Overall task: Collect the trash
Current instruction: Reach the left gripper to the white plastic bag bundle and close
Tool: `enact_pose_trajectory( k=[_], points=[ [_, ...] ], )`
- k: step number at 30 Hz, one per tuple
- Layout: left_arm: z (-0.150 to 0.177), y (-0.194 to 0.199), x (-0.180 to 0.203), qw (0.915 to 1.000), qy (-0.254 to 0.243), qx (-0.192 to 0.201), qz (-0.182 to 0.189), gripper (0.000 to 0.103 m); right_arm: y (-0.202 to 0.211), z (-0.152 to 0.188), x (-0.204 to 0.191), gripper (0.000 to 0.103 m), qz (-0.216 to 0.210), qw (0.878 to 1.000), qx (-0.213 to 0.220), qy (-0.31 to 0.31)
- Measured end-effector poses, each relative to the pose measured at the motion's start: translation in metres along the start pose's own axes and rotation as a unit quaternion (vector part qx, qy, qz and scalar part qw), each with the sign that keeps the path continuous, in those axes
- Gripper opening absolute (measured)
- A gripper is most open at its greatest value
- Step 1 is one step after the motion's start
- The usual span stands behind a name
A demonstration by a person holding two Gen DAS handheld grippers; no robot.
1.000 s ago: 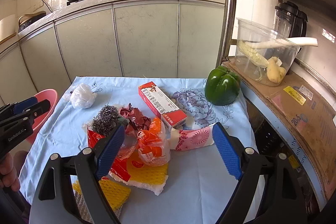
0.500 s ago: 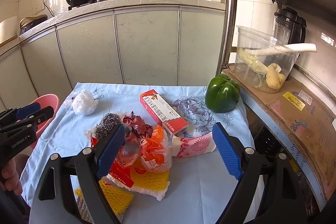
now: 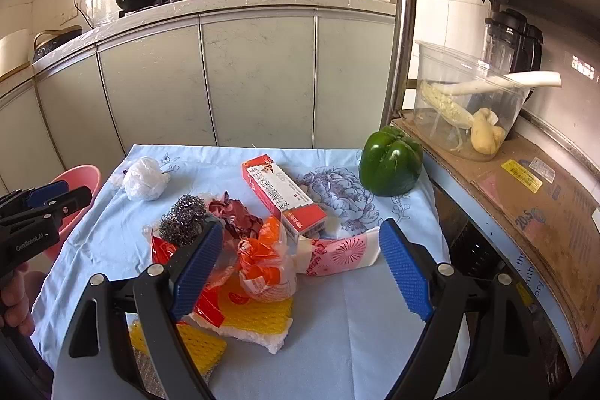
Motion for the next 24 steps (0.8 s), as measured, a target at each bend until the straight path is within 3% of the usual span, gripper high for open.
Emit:
enact_pose_trajectory(
  k=[7, 15, 24],
  points=[
    [0.01, -0.011, -0.014, 0.9999, 0.012, -0.011, 0.006, 0.054, -0.004, 0.006, 0.017, 0.086, 0.0, 1.0, -0.014, -0.02],
    [0.008, -0.031, -0.028, 0.9994, 0.023, -0.024, 0.007, 0.066, -0.006, 0.004, 0.033, 0.086, 0.018, 0.999, -0.014, -0.023],
    [-0.002, -0.056, -0.026, 0.9993, 0.012, -0.034, 0.003, 0.068, -0.011, 0.007, 0.035, 0.086, 0.025, 0.999, -0.017, -0.023]
  ],
)
Point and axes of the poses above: each gripper's, at about its wrist camera, not at the fingertips, and y roughly against the way its jaws point, x to its right, z to its underside, the point moved 8 cm from there along -y, roughly the way its jaws point, and after that the axes turned 15 degrees about -y, right-handed, at the moved point
